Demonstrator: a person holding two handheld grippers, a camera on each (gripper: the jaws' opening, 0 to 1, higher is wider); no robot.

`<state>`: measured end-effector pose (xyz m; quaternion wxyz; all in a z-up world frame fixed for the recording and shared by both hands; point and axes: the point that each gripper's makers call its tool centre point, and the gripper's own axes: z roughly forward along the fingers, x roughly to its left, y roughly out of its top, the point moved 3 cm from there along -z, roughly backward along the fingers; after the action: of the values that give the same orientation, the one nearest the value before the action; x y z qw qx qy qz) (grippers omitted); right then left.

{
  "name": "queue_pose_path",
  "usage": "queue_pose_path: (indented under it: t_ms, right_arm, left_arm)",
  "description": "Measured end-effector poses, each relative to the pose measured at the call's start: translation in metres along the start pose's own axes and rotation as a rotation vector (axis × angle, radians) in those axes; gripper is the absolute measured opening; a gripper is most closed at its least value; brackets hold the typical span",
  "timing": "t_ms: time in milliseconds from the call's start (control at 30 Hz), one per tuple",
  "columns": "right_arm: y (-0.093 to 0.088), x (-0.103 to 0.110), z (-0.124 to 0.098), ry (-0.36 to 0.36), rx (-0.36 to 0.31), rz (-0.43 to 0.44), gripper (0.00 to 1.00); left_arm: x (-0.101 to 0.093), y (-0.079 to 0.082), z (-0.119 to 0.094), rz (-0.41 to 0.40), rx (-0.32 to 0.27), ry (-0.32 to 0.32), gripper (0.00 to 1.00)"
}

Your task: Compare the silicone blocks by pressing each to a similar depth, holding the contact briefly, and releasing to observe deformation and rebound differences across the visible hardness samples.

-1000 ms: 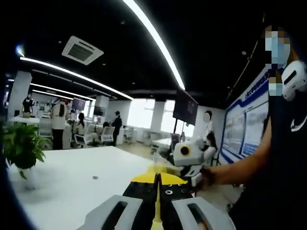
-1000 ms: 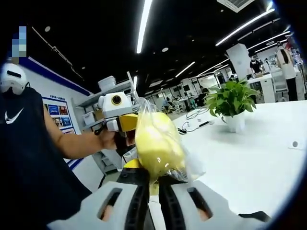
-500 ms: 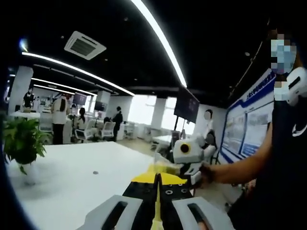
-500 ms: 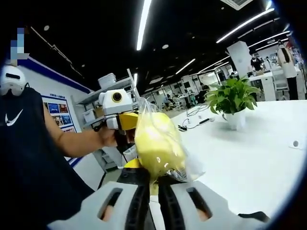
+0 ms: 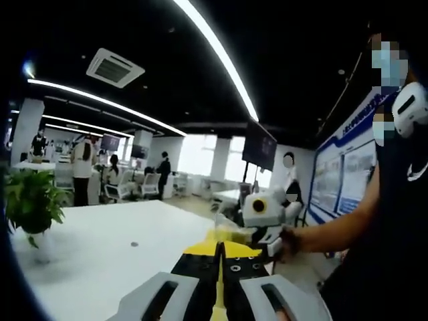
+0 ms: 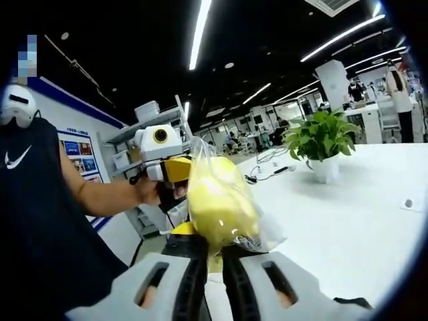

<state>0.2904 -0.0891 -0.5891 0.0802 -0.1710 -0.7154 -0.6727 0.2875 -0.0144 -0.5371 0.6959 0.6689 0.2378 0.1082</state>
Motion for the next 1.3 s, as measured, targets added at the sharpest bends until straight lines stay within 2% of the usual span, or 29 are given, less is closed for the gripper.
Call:
queue_pose_path:
  t_ms: [67, 167, 233, 300, 367, 467, 567, 667, 767, 800, 833, 867, 933, 1000, 1067, 1167, 1300]
  right_arm:
    - [0.000, 0.001, -0.001, 0.017, -0.008, 0.028, 0.04]
    - [0.000, 0.002, -0.001, 0.016, -0.005, 0.024, 0.06]
    - [-0.002, 0.002, -0.001, 0.015, 0.000, 0.011, 0.06]
    - [-0.009, -0.001, 0.001, 0.010, 0.017, 0.054, 0.06]
    - [-0.012, -0.002, 0.004, -0.008, 0.028, 0.061, 0.06]
    - [-0.012, -0.001, 0.003, -0.001, 0.025, 0.076, 0.05]
    - [-0.014, 0.000, 0.005, -0.001, 0.023, 0.092, 0.05]
    - [-0.013, 0.000, 0.005, 0.004, 0.017, 0.087, 0.05]
    - [-0.010, -0.003, 0.004, -0.013, 0.001, 0.047, 0.06]
    - [-0.010, -0.003, 0.003, -0.014, -0.006, 0.029, 0.06]
    - [-0.010, -0.003, 0.003, -0.012, -0.008, 0.026, 0.07]
    - [-0.010, -0.003, 0.002, -0.002, -0.015, 0.026, 0.07]
    - [-0.009, -0.002, 0.003, 0.002, -0.027, 0.038, 0.08]
    - [-0.012, -0.005, 0.003, -0.027, -0.017, 0.005, 0.08]
    - [-0.015, -0.005, 0.003, -0.024, -0.014, 0.016, 0.09]
    - [-0.016, -0.006, 0.001, -0.018, -0.029, 0.025, 0.10]
    - [-0.016, -0.006, 0.001, -0.024, -0.040, 0.019, 0.12]
  left_arm:
    - [-0.001, 0.000, 0.000, -0.012, -0.017, -0.007, 0.00]
    - [-0.002, 0.000, 0.000, -0.028, -0.020, -0.010, 0.00]
    - [-0.003, -0.003, -0.001, -0.043, -0.012, -0.014, 0.00]
    - [0.001, -0.009, -0.002, -0.038, 0.011, 0.004, 0.00]
    - [0.007, -0.014, -0.002, -0.101, 0.030, 0.025, 0.00]
    - [0.005, -0.014, -0.002, -0.058, 0.005, 0.015, 0.00]
    - [0.005, -0.016, -0.002, 0.001, 0.022, 0.026, 0.00]
    - [0.005, -0.015, -0.002, -0.027, 0.015, 0.028, 0.00]
    - [0.005, -0.013, -0.002, -0.033, 0.005, 0.026, 0.00]
    - [0.003, -0.012, -0.001, -0.048, 0.005, 0.022, 0.00]
    - [0.001, -0.011, -0.002, -0.114, 0.012, 0.009, 0.00]
    - [0.002, -0.010, -0.002, -0.122, 0.011, 0.008, 0.00]
    - [0.002, -0.009, -0.001, -0.121, 0.008, 0.016, 0.00]
    - [0.005, -0.014, 0.000, -0.093, 0.034, 0.042, 0.00]
    - [0.004, -0.016, 0.001, -0.087, 0.042, 0.046, 0.00]
    - [0.002, -0.015, 0.000, -0.108, 0.039, 0.039, 0.00]
    - [0.000, -0.014, 0.001, -0.098, 0.037, 0.022, 0.00]
